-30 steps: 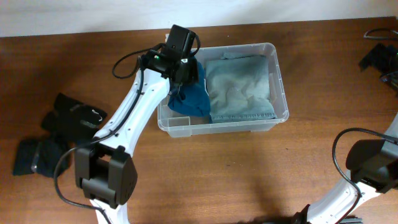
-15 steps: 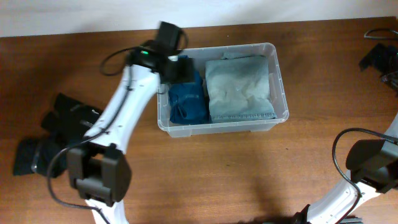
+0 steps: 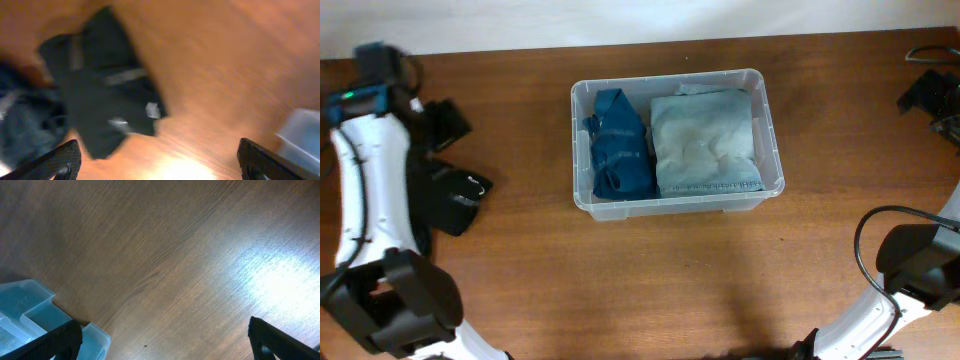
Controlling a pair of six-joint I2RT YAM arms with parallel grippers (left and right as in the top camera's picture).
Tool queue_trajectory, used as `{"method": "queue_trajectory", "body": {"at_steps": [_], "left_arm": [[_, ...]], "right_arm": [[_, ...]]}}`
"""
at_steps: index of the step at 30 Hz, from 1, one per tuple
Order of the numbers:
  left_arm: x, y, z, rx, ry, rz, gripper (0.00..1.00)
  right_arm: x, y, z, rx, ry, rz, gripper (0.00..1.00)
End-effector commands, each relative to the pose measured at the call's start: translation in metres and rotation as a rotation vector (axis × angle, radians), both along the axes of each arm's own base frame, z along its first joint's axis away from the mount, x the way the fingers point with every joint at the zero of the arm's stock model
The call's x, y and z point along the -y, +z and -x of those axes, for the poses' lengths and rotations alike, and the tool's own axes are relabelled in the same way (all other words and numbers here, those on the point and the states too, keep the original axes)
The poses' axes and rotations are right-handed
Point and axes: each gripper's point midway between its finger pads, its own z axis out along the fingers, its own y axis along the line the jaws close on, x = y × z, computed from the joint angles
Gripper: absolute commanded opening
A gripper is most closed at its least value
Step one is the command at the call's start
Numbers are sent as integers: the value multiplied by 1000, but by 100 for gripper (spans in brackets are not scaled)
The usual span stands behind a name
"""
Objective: Pack container
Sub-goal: 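Carry the teal shirt with the left gripper into the bin's left side, then move the left gripper to the black folded shirt and grasp it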
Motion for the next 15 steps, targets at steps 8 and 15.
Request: {"method": "queue_trajectory", "body": {"at_steps": [8,15], "left_arm": [[-44,-60,32,-110,-300,-65,99],[-48,-98,22,-87,-417,-127,99]], "right_arm": [[0,2,2,4,-12,1,98],[0,2,2,4,-12,1,99]]}}
